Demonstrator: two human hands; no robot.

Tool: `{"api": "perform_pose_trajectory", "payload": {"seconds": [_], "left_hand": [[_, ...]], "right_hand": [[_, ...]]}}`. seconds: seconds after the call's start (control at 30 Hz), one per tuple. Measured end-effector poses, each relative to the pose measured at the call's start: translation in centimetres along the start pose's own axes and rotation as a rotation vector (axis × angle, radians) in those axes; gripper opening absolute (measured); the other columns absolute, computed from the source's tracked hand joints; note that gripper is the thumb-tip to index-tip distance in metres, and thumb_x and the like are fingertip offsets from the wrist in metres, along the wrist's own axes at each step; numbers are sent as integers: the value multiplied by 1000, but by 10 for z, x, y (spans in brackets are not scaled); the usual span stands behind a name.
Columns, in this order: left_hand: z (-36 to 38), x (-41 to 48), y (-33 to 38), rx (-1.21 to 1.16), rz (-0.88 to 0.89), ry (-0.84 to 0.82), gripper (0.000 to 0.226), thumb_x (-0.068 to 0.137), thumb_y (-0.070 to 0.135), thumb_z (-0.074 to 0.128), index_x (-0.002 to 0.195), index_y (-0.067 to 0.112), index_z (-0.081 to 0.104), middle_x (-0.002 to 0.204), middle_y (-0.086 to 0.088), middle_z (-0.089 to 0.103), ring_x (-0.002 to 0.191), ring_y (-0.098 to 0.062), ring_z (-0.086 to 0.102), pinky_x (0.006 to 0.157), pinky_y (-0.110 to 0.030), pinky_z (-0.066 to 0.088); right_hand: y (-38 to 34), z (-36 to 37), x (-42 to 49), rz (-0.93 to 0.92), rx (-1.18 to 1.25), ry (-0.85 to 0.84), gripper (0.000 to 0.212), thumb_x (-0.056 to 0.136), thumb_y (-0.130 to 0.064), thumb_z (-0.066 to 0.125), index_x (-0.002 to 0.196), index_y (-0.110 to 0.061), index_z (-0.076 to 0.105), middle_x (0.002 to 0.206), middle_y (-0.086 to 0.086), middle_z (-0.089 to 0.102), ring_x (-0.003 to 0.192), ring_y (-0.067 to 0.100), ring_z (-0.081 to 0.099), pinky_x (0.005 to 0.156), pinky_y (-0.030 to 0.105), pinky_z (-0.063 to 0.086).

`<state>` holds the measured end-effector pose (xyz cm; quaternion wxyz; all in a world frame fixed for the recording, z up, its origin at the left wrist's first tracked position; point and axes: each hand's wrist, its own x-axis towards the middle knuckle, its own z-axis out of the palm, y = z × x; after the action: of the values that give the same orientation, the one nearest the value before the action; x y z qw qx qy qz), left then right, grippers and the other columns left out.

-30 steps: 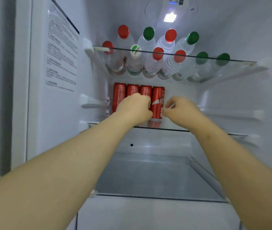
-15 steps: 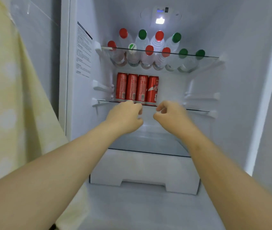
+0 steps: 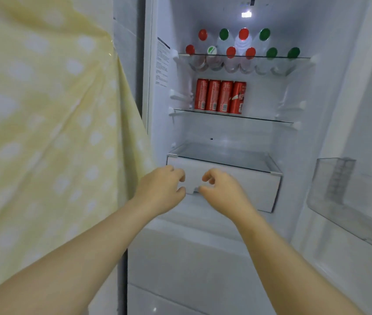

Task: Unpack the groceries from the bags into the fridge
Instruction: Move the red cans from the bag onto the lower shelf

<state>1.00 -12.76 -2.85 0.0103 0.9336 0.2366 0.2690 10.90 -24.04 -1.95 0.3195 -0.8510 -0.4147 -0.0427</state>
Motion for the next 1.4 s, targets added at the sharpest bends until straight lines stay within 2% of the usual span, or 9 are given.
{"api": "perform_pose_trajectory", "payload": {"seconds": [0.13,0.27,0.4,0.53,0.63,0.93,1.2,1.33,1.4], "left_hand": [[-13,-54,-6,16,-68,19,30,93,35,46,120,23,52,114,2,54,107,-18,51,73,-27,40],[-35,-113,-22,147,-119,53,32,94,33,42,123,23,50,117,2,53,110,-20,48,76,-30,40],[-69,-183,-42,199,-242,81,34,96,36,39,127,26,47,122,4,51,112,-18,47,78,-29,39],[-111,-267,-56,265,-376,102,35,96,38,39,128,27,46,122,6,50,114,-16,46,75,-27,37],[-142,-334,-60,330,-470,119,35,96,38,39,128,27,46,122,5,50,113,-17,47,76,-27,36],[-214,-507,-46,439,-772,220,32,93,36,45,123,26,52,115,5,54,111,-17,50,78,-26,40],[-242,-601,-21,550,-1036,313,31,92,37,49,121,26,55,112,6,56,110,-16,51,80,-28,41],[-243,-636,-2,587,-1153,322,25,84,30,60,105,18,65,93,-1,63,92,-24,59,66,-32,46],[-242,-652,8,602,-1237,310,27,80,33,56,99,17,66,86,-2,63,83,-25,61,57,-33,48]], "right_hand": [[-18,19,-37,-57,43,-64,34,86,-29,52,119,-21,53,122,1,54,107,21,53,89,37,47],[-47,33,-78,-166,81,-84,35,86,-29,52,120,-20,54,124,2,54,112,22,51,91,35,44],[-87,53,-124,-275,151,-156,35,86,-25,51,120,-20,54,125,0,54,114,20,50,93,36,43],[-134,72,-184,-385,248,-243,33,87,-27,52,120,-21,54,122,0,53,108,19,51,87,33,43],[-167,84,-236,-470,289,-326,33,88,-28,51,121,-23,53,125,-1,52,114,19,48,94,36,42],[-249,111,-377,-735,423,-542,32,87,-27,54,118,-22,55,122,1,55,112,22,49,93,36,41],[-293,125,-457,-963,493,-754,29,87,-29,55,115,-25,55,120,-3,54,110,18,51,89,32,43],[-301,133,-485,-1071,487,-881,29,89,-29,53,117,-24,54,119,-3,53,107,17,50,87,32,43],[-301,136,-499,-1118,482,-950,29,90,-30,52,119,-24,53,119,-4,52,107,16,50,87,31,43]]}}
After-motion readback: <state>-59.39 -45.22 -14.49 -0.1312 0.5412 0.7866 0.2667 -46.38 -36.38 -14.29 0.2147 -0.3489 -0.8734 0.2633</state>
